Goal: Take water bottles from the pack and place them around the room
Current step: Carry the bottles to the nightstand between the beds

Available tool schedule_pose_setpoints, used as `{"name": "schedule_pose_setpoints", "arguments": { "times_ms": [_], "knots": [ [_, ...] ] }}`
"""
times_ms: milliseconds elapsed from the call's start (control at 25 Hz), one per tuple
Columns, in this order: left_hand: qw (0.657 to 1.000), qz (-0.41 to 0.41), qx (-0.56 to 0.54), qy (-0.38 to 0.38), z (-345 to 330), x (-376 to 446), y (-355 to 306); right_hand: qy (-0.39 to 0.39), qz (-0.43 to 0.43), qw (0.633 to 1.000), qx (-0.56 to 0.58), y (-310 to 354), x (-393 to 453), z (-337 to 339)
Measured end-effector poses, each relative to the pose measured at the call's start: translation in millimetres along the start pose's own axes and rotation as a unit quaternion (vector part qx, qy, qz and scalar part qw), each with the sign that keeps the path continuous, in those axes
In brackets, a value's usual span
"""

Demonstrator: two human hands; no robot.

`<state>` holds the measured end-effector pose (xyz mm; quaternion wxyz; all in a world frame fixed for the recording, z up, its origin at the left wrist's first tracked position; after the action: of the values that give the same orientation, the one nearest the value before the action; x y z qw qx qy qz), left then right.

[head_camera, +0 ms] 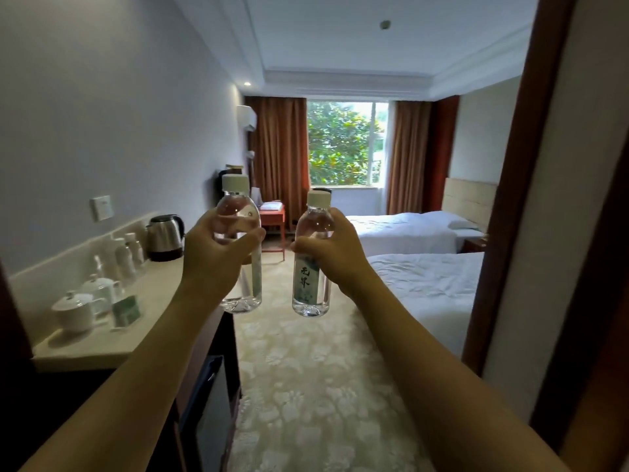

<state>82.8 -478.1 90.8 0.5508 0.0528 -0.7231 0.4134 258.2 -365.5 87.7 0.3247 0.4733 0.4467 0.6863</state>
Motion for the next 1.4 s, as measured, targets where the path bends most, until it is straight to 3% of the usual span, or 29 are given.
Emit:
{"name": "schedule_pose_setpoints", "arguments": {
  "times_ms": [360,640,800,1120,1400],
  "knots": [
    [0.997,0.02,-0.056,0.049,-101.6,53.1,130.4,-0.049,-0.034,0.998,-0.01,-75.6,123.8,36.3],
    [0.991,0.014,-0.089,0.096,-247.5,122.8,255.2,-0.066,-0.04,0.997,0.008,-151.5,288.8,110.5],
    [0.991,0.009,-0.1,0.086,-297.7,167.9,309.3,-0.078,-0.043,0.996,0.006,-178.0,373.7,140.2],
    [0.991,-0.013,-0.096,0.095,-373.2,245.8,443.6,-0.072,-0.056,0.996,-0.016,-249.9,528.4,136.8],
    [0.987,-0.02,-0.116,0.108,-434.7,356.0,598.4,-0.09,-0.062,0.993,-0.038,-307.8,697.5,112.1]
  ]
}}
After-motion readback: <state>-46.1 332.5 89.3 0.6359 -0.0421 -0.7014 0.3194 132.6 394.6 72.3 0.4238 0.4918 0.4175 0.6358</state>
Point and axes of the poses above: each hand's wrist, its own x-axis towards the middle knuckle, its own z-axis out of the back of the hand, y = z × x, the point moved 9 cm from there along x, towards the middle knuckle, and after that the axes turned 15 degrees about -z, right-handed, at the moved point
